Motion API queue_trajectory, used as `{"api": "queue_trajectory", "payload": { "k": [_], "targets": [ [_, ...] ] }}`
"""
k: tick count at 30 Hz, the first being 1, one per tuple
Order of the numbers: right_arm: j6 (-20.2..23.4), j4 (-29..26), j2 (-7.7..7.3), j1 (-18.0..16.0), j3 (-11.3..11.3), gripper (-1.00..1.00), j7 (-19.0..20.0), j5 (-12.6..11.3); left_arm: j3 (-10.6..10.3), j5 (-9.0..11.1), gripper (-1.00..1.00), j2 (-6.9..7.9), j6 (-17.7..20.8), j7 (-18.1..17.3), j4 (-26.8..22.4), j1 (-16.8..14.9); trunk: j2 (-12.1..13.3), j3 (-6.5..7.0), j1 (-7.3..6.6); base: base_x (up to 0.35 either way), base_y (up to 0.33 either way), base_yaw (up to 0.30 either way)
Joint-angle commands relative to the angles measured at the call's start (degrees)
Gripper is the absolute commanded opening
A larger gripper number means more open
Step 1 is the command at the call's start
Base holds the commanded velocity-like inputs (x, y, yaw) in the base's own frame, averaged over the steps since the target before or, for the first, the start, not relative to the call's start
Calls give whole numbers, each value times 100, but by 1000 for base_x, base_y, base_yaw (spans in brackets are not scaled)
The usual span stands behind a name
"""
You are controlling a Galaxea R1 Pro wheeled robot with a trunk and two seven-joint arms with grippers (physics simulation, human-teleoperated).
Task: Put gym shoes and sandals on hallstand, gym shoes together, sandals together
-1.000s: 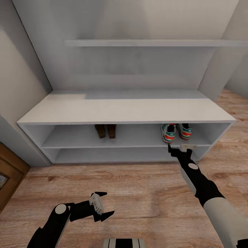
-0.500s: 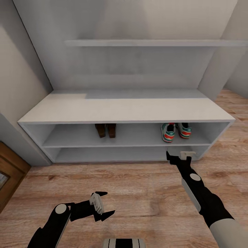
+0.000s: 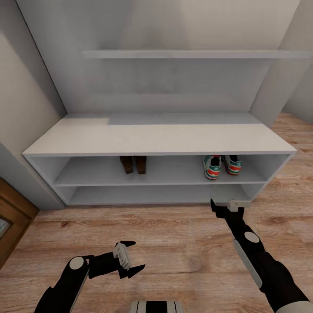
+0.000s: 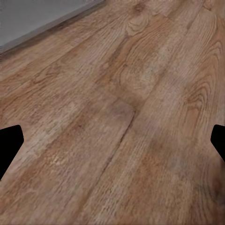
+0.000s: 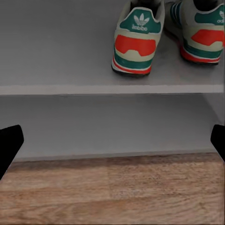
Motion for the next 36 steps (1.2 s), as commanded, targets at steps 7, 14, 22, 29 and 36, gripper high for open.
{"api": "queue_trajectory", "payload": {
  "k": [7,14,22,29,36],
  "targets": [
    [-25,-164,-164,392,2,100,89,1,29,13,100,4,17,0,-24,0,0,0,0,0,0,0],
    [-206,-248,-407,1033,0,100,391,1,56,221,100,15,23,3,-36,0,0,0,0,0,0,0],
    [-562,-289,-572,1633,-6,100,601,1,62,442,100,33,12,6,-39,0,0,0,0,0,0,0],
    [-844,-462,-691,2197,-49,100,702,1,58,556,100,43,0,4,-35,0,0,0,0,0,0,0],
    [-959,-532,-743,2486,-99,100,740,1,46,589,100,27,-14,16,21,0,0,0,0,0,0,0]
  ]
}}
